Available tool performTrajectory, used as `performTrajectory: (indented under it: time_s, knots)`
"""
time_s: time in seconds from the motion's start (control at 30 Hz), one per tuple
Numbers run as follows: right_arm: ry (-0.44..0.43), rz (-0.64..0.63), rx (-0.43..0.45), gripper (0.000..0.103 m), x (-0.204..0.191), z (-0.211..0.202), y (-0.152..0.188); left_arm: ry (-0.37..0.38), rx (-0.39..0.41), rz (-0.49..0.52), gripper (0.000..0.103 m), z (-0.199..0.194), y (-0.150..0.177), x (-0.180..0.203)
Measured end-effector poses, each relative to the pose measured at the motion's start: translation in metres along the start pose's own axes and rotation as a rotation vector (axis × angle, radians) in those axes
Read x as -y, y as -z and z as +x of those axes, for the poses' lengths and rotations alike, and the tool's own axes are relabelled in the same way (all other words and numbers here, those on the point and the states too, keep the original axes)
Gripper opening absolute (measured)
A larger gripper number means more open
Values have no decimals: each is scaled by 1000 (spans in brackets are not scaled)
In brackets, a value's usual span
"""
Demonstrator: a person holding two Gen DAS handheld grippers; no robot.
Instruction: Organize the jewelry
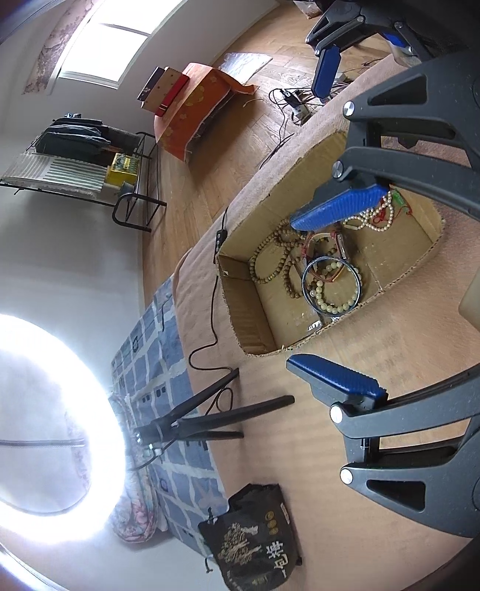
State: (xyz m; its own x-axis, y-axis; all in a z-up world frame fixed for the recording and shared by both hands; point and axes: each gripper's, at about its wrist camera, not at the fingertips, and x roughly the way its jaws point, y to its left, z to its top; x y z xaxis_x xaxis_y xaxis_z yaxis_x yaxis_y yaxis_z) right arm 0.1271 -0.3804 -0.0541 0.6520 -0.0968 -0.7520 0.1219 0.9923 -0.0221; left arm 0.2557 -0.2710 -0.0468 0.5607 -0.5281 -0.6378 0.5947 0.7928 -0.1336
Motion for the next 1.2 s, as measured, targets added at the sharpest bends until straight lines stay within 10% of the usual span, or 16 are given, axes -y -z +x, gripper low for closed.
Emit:
performTrajectory:
  time_s: [1.2]
  knots:
    - [113,12,141,103,-10,-131,21,-156,105,59,92,-165,55,34]
